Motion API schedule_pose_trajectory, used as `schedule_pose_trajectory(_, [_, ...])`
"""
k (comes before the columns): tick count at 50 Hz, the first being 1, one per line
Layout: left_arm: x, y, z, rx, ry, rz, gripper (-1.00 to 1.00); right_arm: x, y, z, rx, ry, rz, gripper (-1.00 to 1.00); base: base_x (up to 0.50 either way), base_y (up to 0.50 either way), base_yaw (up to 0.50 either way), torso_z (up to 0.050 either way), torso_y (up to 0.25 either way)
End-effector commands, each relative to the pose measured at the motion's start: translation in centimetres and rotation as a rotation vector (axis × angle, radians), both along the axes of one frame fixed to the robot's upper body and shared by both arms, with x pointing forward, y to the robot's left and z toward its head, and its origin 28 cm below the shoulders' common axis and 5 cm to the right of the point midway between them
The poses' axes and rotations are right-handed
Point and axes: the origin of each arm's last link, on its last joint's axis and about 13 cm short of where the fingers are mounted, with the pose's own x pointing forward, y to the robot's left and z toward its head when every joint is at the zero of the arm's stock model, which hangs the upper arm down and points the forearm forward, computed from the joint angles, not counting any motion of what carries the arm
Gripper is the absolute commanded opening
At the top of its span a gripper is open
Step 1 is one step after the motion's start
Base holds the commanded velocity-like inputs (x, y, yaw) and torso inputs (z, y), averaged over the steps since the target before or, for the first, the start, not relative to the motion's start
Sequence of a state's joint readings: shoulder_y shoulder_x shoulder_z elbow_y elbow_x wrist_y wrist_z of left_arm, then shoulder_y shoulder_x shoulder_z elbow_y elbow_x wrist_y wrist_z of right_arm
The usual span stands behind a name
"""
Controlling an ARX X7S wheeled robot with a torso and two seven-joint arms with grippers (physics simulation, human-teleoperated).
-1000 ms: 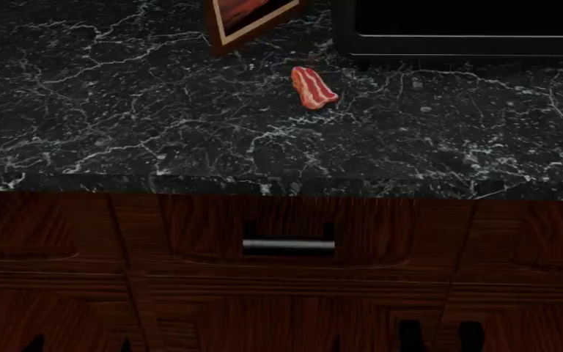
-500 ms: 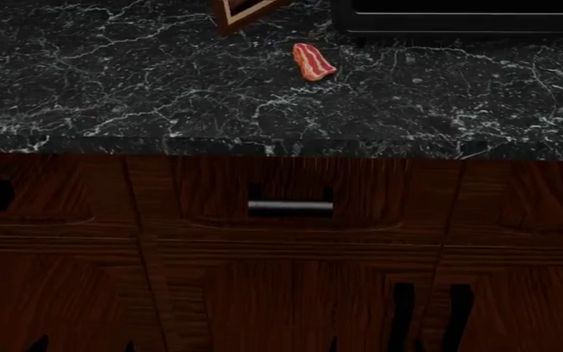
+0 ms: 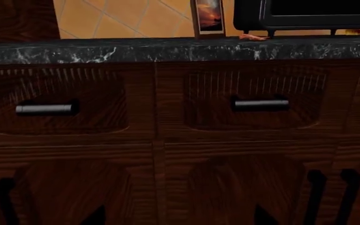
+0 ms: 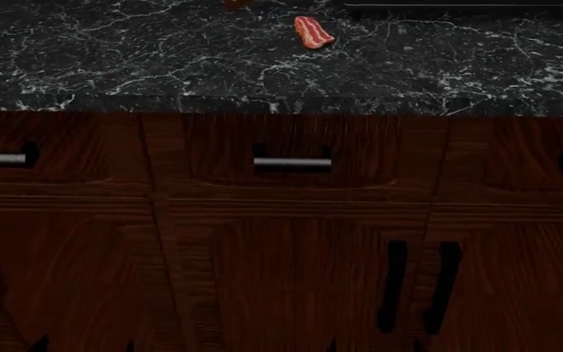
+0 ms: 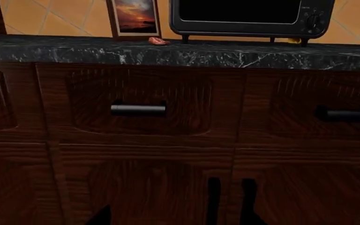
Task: Close the oven door
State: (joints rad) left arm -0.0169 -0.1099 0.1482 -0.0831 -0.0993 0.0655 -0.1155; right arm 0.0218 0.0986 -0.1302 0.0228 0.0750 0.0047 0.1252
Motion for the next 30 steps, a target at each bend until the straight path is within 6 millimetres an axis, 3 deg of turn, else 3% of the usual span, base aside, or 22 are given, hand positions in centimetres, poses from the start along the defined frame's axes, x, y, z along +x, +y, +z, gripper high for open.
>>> schedule_pose_trajectory(1, [0.2,0.0,0.5,0.003,0.008,0.009,1.0,0.1,0.0,0.0,0.0,-0.001,-0.001,1.0,0.0,0.0,0.0,0.0,0.0])
schedule_pose_trajectory(3, [0.1,-0.1,0.4,0.011,0.012,0.014,1.0,0.0,0.0,0.0,0.0,0.003,0.001,1.0,0.0,0.0,0.0,0.0,0.0])
schedule_pose_trajectory(4, [0.0,-0.1,-0.6,0.0,0.012,0.007,1.0,0.0,-0.1,0.1,0.001,0.005,-0.001,1.0,0.0,0.0,0.0,0.0,0.0])
schedule_pose_trajectory(7, [0.1,0.0,0.8,-0.008,0.017,0.01,1.0,0.0,0.0,0.0,-0.003,0.012,-0.001,1.0,0.0,0.0,0.0,0.0,0.0])
schedule_pose_trajectory(12, [0.0,-0.1,0.8,-0.006,0.021,0.008,1.0,0.1,0.0,0.1,-0.002,0.013,-0.001,1.0,0.0,0.0,0.0,0.0,0.0])
schedule_pose_trajectory(30, [0.0,-0.1,0.5,0.0,0.028,0.004,1.0,0.1,0.0,-0.2,-0.008,0.026,0.001,1.0,0.0,0.0,0.0,-0.033,0.0])
